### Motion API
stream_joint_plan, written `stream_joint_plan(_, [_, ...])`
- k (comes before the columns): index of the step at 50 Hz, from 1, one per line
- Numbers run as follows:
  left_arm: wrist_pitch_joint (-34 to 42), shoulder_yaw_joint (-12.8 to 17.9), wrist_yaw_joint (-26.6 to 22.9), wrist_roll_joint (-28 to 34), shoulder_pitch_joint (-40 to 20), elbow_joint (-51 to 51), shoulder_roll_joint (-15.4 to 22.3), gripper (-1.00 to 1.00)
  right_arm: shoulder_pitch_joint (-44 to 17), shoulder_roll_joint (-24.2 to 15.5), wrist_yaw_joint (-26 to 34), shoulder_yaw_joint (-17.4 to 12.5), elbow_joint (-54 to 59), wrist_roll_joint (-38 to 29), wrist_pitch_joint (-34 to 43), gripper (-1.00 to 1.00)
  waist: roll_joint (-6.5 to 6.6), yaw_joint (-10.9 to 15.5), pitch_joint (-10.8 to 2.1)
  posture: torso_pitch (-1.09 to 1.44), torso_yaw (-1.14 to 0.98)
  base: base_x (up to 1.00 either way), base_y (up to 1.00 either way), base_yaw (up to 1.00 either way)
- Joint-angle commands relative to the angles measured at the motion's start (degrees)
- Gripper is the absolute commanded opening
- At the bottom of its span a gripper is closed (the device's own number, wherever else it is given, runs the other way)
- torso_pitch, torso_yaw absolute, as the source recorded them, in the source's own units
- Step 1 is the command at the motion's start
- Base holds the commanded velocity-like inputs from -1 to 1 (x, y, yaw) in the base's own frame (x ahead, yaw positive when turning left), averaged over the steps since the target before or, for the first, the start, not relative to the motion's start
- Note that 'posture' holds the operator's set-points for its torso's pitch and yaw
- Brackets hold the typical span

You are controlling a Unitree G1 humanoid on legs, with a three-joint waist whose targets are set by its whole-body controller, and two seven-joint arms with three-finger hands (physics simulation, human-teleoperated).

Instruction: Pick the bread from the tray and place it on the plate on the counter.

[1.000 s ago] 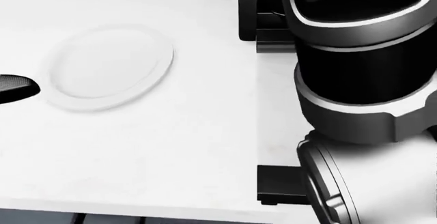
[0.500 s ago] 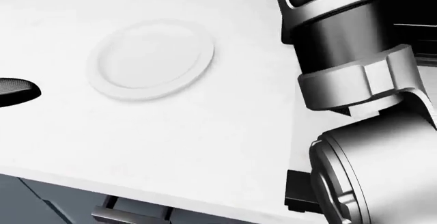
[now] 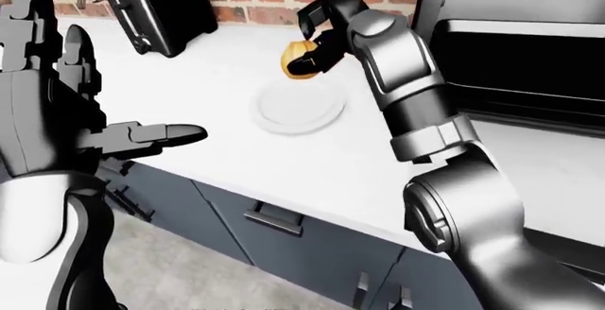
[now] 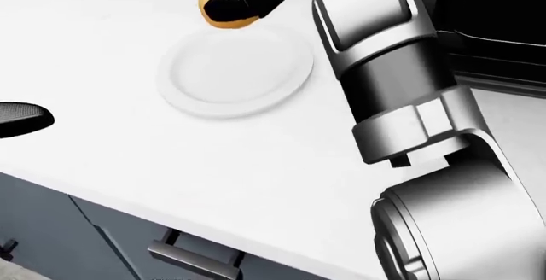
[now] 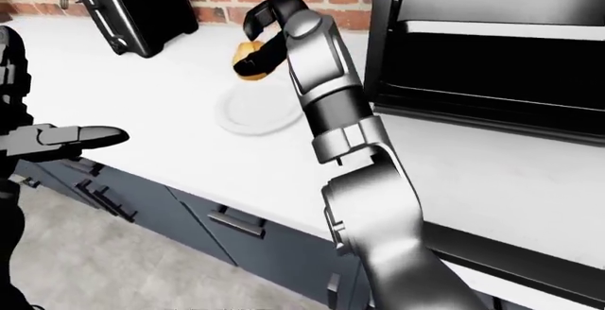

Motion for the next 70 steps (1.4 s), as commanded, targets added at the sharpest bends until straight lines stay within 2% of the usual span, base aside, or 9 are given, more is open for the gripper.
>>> stream_joint_plan(1, [-1.5, 0.7, 0.0, 0.4, -1.2, -1.2, 0.8, 1.0, -2.5, -0.5, -0.9, -0.4, -1.7, 0.1, -2.6, -1.0, 0.14, 0.2, -1.62, 0.0, 0.57, 0.0, 0.0, 0.0])
stream_joint_plan(11, [-2.1, 0.4, -1.1, 1.4, -0.7, -1.5, 0.7, 1.0, -1.4, -0.6, -2.5, -0.7, 1.8, 0.7, -5.3, -1.0, 0.03, 2.2, -2.02, 0.0, 0.59, 0.0, 0.0, 0.0])
stream_joint_plan(26, [-0.8, 0.3, -1.3, 1.7, -2.2, -1.3, 1.2, 1.0, -0.8, -1.6, -6.8, -1.5, 9.6, 2.1, -10.9, -1.0, -0.19, 3.4, -2.34, 0.0, 0.59, 0.0, 0.0, 0.0])
stream_joint_plan(63, [-0.5, 0.9, -2.2, 2.6, -1.3, -2.5, 0.9, 1.0, 2.3, -1.4, -9.9, -0.9, 13.1, -1.0, -11.9, -1.0, -0.53, 4.4, -2.68, 0.0, 0.59, 0.0, 0.0, 0.0])
stream_joint_plan(66, [-0.4, 0.8, -2.2, 2.6, -1.6, -2.4, 1.1, 1.0, 2.3, -1.5, -10.0, -0.9, 13.2, -1.3, -12.0, -0.9, -0.52, 4.5, -2.67, 0.0, 0.59, 0.0, 0.0, 0.0])
stream_joint_plan(67, [-0.3, 0.8, -2.2, 2.6, -1.7, -2.3, 1.1, 1.0, 2.3, -1.5, -10.0, -0.8, 13.3, -1.5, -12.0, -0.78, -0.52, 4.5, -2.66, 0.0, 0.59, 0.0, 0.0, 0.0])
stream_joint_plan(70, [0.2, 0.9, -2.2, 2.4, -2.2, -2.4, 1.4, 1.0, 2.3, -1.6, -10.9, -0.9, 14.1, -1.8, -12.6, -0.71, -0.5, 4.5, -2.67, 0.0, 0.59, 0.0, 0.0, 0.0])
